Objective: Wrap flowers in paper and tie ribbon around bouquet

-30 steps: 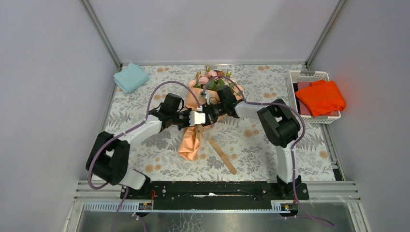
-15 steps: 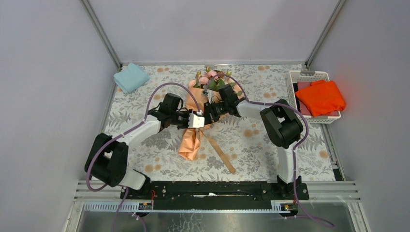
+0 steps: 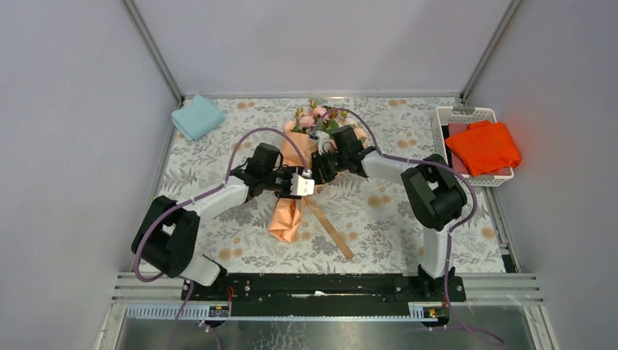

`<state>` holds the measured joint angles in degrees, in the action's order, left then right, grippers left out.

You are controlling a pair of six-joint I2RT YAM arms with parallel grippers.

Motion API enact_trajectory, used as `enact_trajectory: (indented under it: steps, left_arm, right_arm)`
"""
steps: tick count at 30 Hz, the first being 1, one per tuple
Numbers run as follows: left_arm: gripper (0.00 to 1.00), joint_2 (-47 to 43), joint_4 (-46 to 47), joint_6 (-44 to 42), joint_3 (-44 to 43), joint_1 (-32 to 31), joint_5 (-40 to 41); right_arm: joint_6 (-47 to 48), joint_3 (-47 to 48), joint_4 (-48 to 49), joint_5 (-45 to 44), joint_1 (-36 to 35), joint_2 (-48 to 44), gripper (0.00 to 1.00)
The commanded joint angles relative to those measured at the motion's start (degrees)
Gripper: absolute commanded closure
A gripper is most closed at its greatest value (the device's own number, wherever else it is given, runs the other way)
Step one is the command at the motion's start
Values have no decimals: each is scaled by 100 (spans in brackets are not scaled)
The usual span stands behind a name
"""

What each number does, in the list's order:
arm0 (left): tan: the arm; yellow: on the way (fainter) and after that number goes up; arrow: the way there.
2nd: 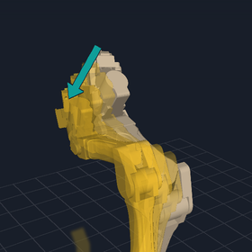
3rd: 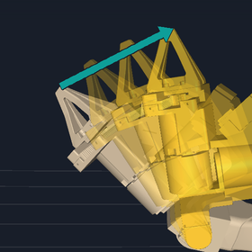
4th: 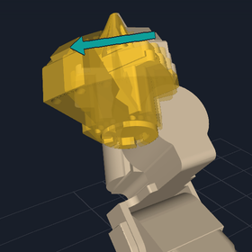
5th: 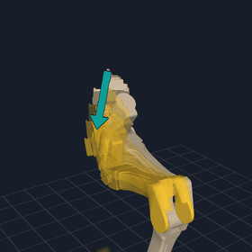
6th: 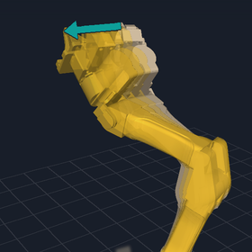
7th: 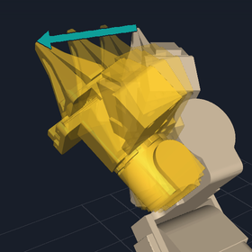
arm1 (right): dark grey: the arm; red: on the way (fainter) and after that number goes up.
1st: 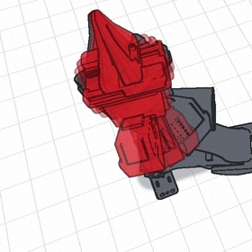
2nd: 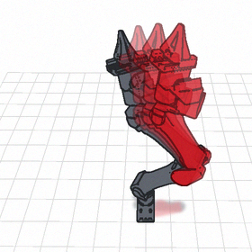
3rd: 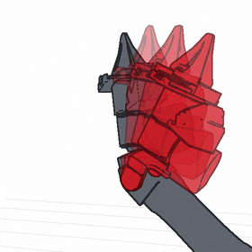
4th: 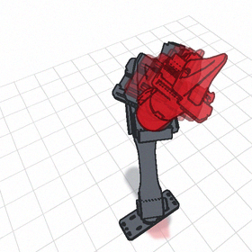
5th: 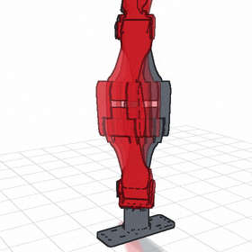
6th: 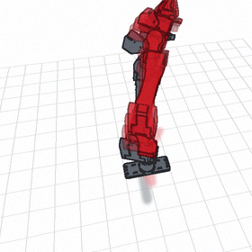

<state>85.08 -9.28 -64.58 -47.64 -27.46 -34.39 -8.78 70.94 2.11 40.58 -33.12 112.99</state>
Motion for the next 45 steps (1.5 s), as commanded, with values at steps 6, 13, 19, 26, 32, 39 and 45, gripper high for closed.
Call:
enact_trajectory:
  steps: [6, 13, 19, 26, 32, 39, 45]
  left_arm:
    - [58, 163, 638, -130, 104, -268, 97]
    - [100, 178, 380, -533, 144, -269, 386]
    - [100, 47, -13, -736, 167, -236, 368]
    - [100, -26, -132, -811, 253, -228, 289]
    - [100, -24, -171, -896, 289, -220, 267]
    - [54, -473, -947, -176, -267, -207, 10]
    - [36, -610, -2361, 224, -683, 207, 368]
  right_arm:
    - [16, -85, 197, -288, -46, -428, 100]
    - [73, -212, 43, -675, -28, -632, 100]
    - [9, -450, 106, -855, -19, -800, 100]
    - [-19, -441, 90, -699, -5, -826, 100]
    - [-198, -431, 215, -404, 5, -736, 100]
    - [-489, -556, 552, -354, 44, -682, 100]
    - [-647, -664, 756, -400, 43, -696, 100]
